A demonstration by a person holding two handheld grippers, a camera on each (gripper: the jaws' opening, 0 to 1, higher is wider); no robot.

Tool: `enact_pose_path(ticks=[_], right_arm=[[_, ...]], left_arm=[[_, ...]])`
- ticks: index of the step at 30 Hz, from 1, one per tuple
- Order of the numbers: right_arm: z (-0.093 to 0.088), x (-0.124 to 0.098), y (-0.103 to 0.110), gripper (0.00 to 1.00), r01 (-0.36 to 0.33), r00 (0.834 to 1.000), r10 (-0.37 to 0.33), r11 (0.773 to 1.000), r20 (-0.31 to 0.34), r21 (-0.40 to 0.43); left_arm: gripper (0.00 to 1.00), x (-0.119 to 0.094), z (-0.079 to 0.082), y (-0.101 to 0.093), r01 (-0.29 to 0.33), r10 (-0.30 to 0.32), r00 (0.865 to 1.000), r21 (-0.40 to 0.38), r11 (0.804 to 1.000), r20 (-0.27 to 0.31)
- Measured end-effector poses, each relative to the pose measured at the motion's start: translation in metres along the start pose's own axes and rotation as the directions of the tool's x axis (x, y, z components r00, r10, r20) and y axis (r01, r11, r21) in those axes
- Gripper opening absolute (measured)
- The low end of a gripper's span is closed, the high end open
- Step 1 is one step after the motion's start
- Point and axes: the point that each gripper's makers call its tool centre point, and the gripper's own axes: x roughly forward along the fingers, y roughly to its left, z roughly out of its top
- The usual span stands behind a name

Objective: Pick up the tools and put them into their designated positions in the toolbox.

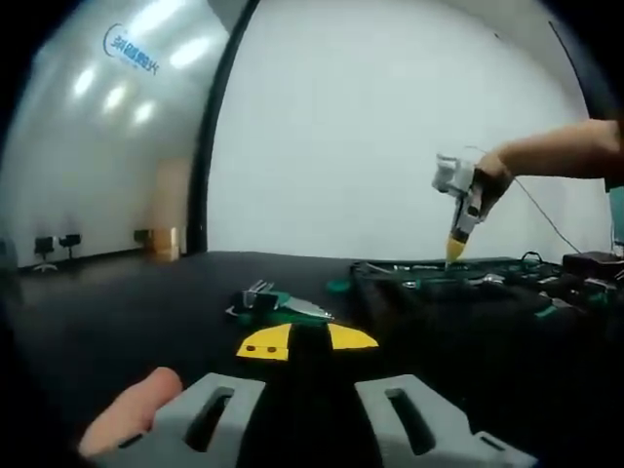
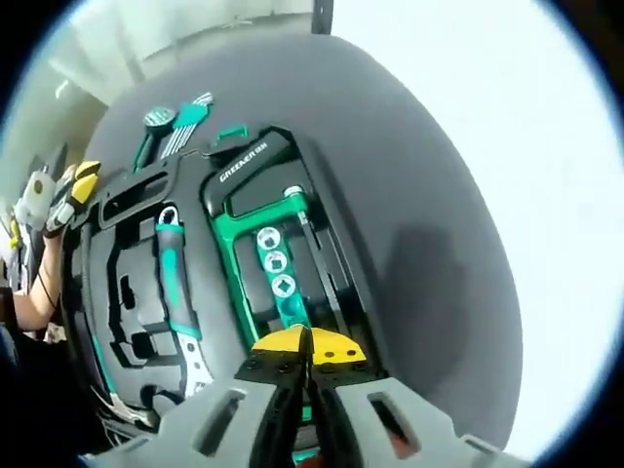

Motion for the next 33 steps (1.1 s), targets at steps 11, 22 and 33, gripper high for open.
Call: enact_pose_path(ticks=[11,22,33], right_arm=[[-0.004,0.004,0.004,0.0,0.021,0.999,-0.024,0.998,-0.04,-0.059],[-0.006,0.007,0.002,0.0,0.057,0.997,-0.06,0.997,-0.056,-0.058],[0.009,0.014,-0.027,0.0,0.092,0.994,-0.094,0.995,-0.058,-0.049]], left_arm=[[0.14,-0.001,0.0,0.0,-0.005,0.005,1.0,0.001,1.0,0.001],[0.14,-0.001,-0.001,0.001,-0.01,0.01,1.0,0.004,1.0,-0.006],[0.14,0.0,-0.002,0.001,-0.013,0.013,1.0,-0.001,1.0,-0.01]])
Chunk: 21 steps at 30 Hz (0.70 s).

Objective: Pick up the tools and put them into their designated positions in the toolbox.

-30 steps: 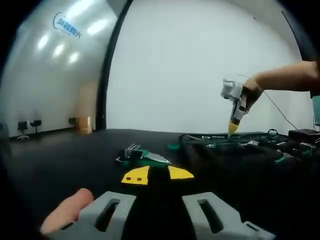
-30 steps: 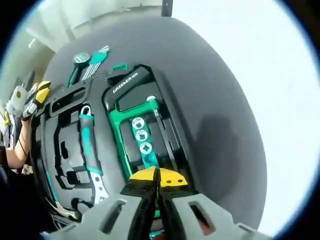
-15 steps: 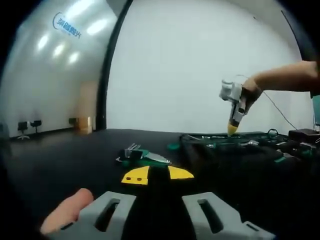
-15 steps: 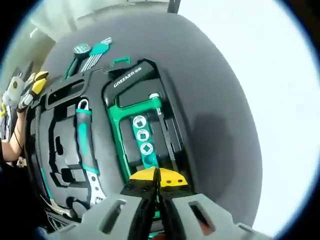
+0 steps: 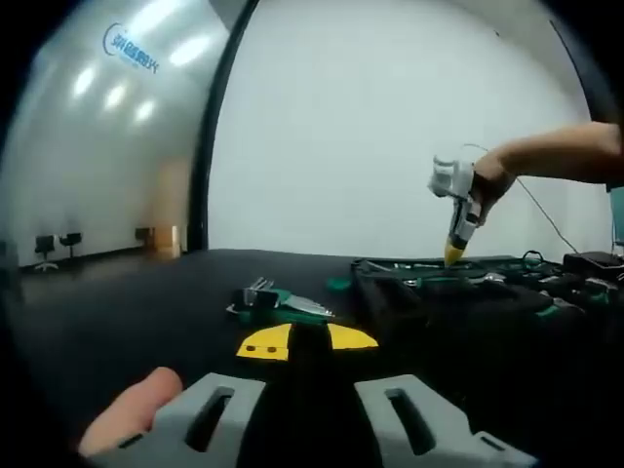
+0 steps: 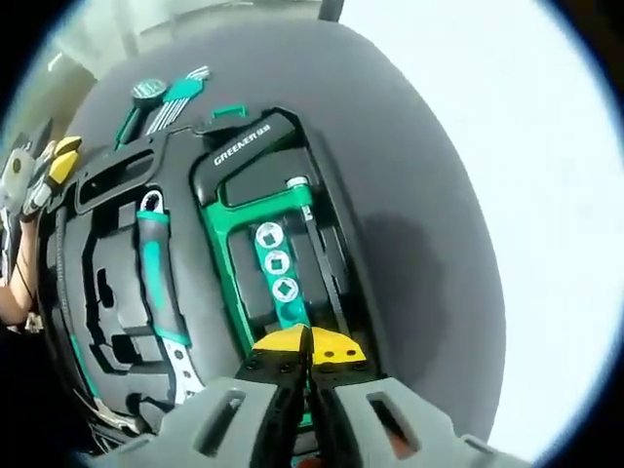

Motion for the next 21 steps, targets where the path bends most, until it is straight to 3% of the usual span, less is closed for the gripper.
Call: enact_pose_path(ticks=[2,4,5,6,7,9,11,13,15,19,21], right_arm=[[0.0,-0.001,0.001,0.0,0.001,1.0,-0.001,1.0,0.019,-0.006],[-0.001,-0.008,0.001,0.0,-0.049,0.996,0.05,0.999,0.067,-0.004],[0.0,-0.02,-0.007,0.0,-0.056,0.993,0.047,0.995,0.104,0.087],[0.007,-0.036,-0.021,0.0,-0.034,0.985,-0.005,0.975,0.174,0.219],[0.01,-0.054,-0.028,0.0,-0.044,0.974,-0.02,0.96,0.226,0.277],[0.006,-0.091,-0.033,0.01,-0.025,0.949,-0.036,0.982,0.313,0.188],[-0.013,-0.131,-0.029,0.09,0.048,0.94,-0.069,0.996,0.333,0.07],[-0.046,-0.157,-0.006,0.14,0.045,0.95,-0.055,0.998,0.307,0.039],[-0.075,-0.179,0.022,0.16,0.057,0.943,-0.049,0.998,0.328,-0.015],[-0.122,-0.201,0.07,0.12,0.056,0.937,-0.01,0.991,0.349,-0.121],[-0.148,-0.201,0.092,0.11,0.015,0.948,0.036,0.987,0.316,-0.158]], left_arm=[[0.14,0.0,0.0,0.0,0.003,-0.003,1.0,-0.002,1.0,-0.003],[0.14,0.001,-0.001,0.0,0.007,-0.007,1.0,-0.004,1.0,-0.006],[0.14,0.001,-0.001,0.0,0.01,-0.01,1.0,-0.007,1.0,-0.007],[0.14,0.001,-0.001,0.0,0.012,-0.012,1.0,-0.009,1.0,-0.008],[0.14,0.001,-0.001,0.0,0.013,-0.013,1.0,-0.01,1.0,-0.009],[0.14,0.001,-0.001,0.0,0.01,-0.011,1.0,-0.008,1.0,-0.009],[0.14,0.001,-0.001,0.001,0.008,-0.008,1.0,-0.008,1.0,-0.01],[0.14,0.002,-0.002,0.001,0.007,-0.008,1.0,-0.011,1.0,-0.014],[0.14,0.003,-0.002,0.002,0.008,-0.008,1.0,-0.014,1.0,-0.017],[0.14,0.002,-0.002,0.001,0.009,-0.01,1.0,-0.02,1.0,-0.019],[0.14,0.0,-0.002,-0.001,0.012,-0.012,1.0,-0.023,1.0,-0.02]])
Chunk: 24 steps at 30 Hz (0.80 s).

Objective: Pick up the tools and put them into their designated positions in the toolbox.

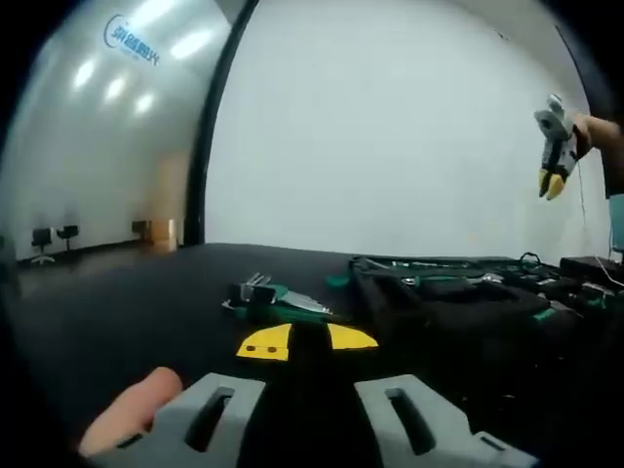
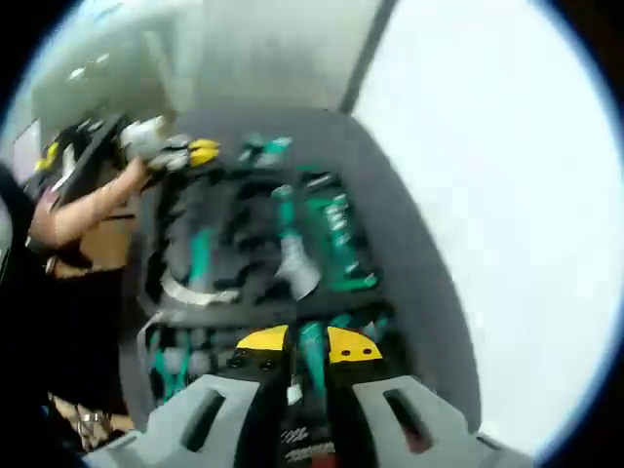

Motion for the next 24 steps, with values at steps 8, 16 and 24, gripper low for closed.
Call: enact_pose_path(ticks=[8,16,24], right_arm=[[-0.05,0.01,0.044,0.01,-0.08,0.996,0.075,0.99,-0.054,-0.115],[-0.084,0.038,0.055,0.06,-0.191,0.97,0.131,0.932,-0.205,-0.308],[-0.105,0.075,0.053,0.05,-0.251,0.947,0.14,0.885,-0.289,-0.393]], left_arm=[[0.14,-0.007,0.0,-0.005,0.005,-0.005,1.0,-0.014,1.0,0.001],[0.14,-0.014,0.003,-0.011,0.014,-0.014,1.0,-0.004,1.0,0.016],[0.14,-0.011,0.004,-0.008,0.015,-0.015,1.0,0.0,1.0,0.022]])
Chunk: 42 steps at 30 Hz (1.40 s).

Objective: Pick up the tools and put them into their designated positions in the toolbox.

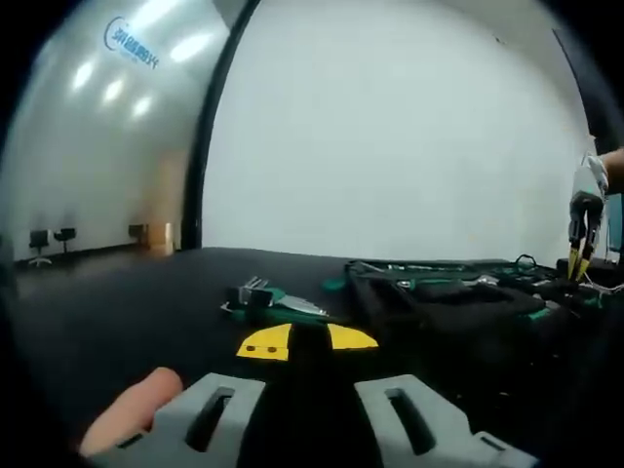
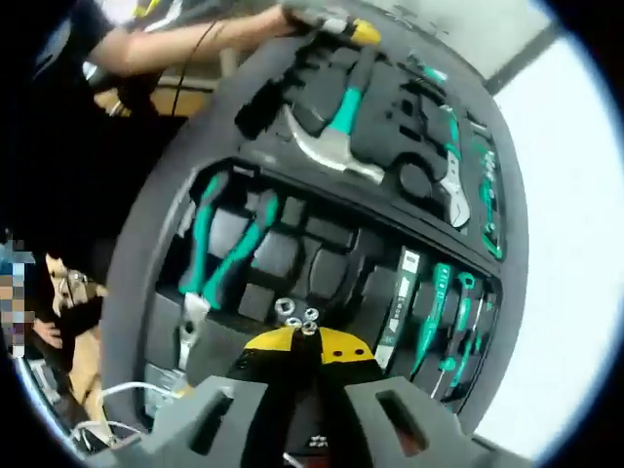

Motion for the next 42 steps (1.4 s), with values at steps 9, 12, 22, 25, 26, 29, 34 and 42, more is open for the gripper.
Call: enact_pose_path(ticks=[9,12,22,25,26,29,34,42], right_arm=[[0.016,-0.002,0.006,0.03,-0.075,0.995,0.072,0.997,0.066,0.033],[0.018,0.002,0.018,0.03,-0.104,0.993,0.104,0.995,0.051,-0.007],[0.009,0.018,0.018,0.01,-0.123,0.992,0.123,0.992,-0.004,-0.016],[0.009,0.018,0.02,0.0,-0.124,0.992,0.124,0.991,-0.015,-0.046],[0.008,0.018,0.02,0.0,-0.123,0.992,0.122,0.991,-0.023,-0.045],[0.014,0.013,0.022,0.0,-0.128,0.992,0.129,0.991,0.012,-0.043],[0.028,-0.008,0.008,0.0,-0.072,0.992,0.071,0.997,0.103,0.008],[0.018,-0.005,0.032,0.0,0.029,0.999,-0.025,0.991,0.031,-0.131]], left_arm=[[0.14,0.008,0.001,0.003,0.007,-0.007,1.0,-0.001,1.0,0.004],[0.14,0.009,0.001,0.005,0.006,-0.006,1.0,0.001,1.0,0.003],[0.14,0.013,-0.001,0.009,0.006,-0.006,1.0,0.004,1.0,0.0],[0.14,0.014,-0.001,0.01,0.006,-0.006,1.0,0.004,1.0,0.0],[0.14,0.014,-0.001,0.009,0.008,-0.008,1.0,0.005,1.0,0.0],[0.14,0.013,-0.001,0.009,0.007,-0.007,1.0,0.003,1.0,0.0],[0.14,0.013,-0.002,0.01,0.005,-0.005,1.0,0.001,1.0,0.0],[0.14,0.011,-0.002,0.009,0.001,-0.001,1.0,-0.001,1.0,-0.001]])
